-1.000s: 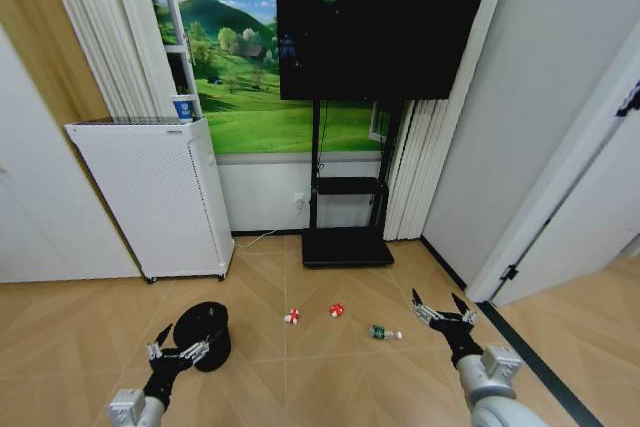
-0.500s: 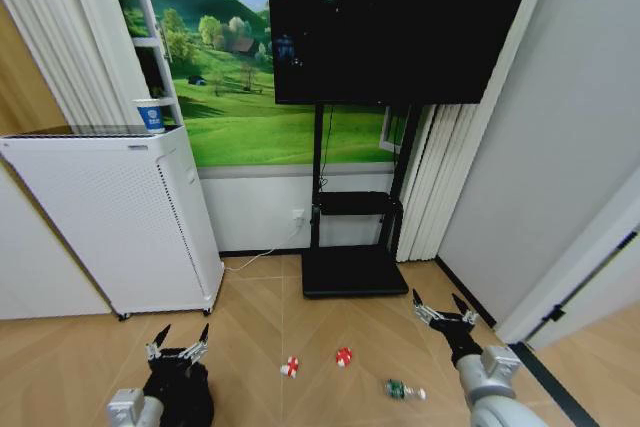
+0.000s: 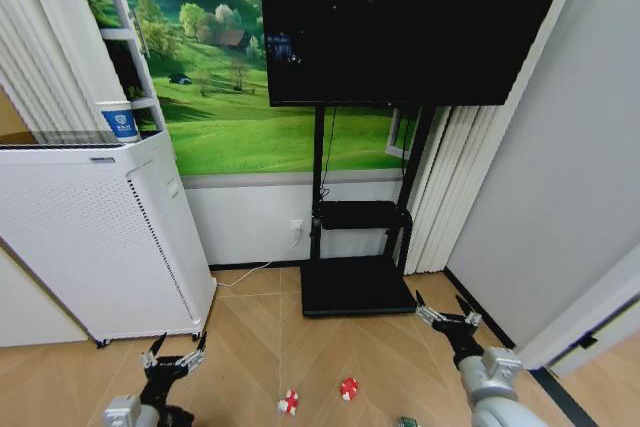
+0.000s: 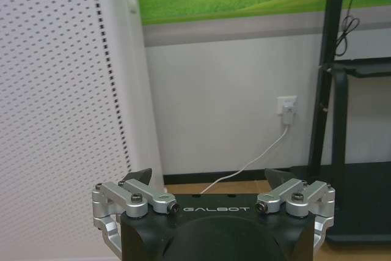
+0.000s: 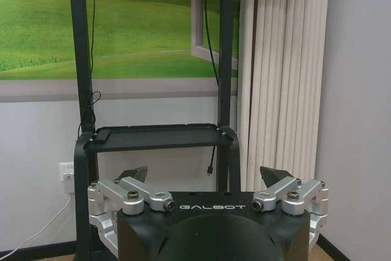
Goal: Pick up the trash bin and place the garbage on the floor into it.
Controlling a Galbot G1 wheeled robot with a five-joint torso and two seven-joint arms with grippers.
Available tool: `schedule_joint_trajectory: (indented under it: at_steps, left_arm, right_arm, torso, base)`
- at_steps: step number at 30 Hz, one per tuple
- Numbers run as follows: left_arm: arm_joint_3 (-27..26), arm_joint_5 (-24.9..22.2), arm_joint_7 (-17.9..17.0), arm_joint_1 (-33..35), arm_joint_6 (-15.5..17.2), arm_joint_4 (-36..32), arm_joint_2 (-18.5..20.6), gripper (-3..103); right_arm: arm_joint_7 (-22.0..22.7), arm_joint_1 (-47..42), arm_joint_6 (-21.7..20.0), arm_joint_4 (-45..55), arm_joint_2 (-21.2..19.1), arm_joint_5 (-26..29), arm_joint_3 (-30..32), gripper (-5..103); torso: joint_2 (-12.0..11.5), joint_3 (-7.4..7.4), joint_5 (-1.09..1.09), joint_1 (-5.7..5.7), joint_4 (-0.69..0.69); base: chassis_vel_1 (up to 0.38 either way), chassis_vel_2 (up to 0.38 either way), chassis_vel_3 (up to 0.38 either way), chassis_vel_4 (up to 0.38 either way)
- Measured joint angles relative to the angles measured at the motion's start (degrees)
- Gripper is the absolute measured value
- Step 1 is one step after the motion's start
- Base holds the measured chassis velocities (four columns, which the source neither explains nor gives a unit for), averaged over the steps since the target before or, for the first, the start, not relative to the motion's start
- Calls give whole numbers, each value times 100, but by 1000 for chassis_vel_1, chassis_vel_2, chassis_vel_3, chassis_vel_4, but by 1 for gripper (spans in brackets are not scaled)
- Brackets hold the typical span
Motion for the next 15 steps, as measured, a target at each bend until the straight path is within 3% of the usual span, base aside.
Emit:
schedule_joint_trajectory:
  at_steps: [5, 15]
  left_arm:
    - [-27, -39, -239, -14, -134, 35, -13, 100]
    - [-48, 77, -324, -87, -240, -75, -27, 100]
  right_arm:
    - [-17, 10, 64, -68, 28, -46, -9, 100]
    - [-19, 54, 72, -113, 20, -5, -18, 100]
  torso:
    - [1, 0, 0, 1, -1]
    - [-39, -21, 0, -13, -1]
  base:
    - [23, -35, -25, 34]
    - [0, 0, 0, 0]
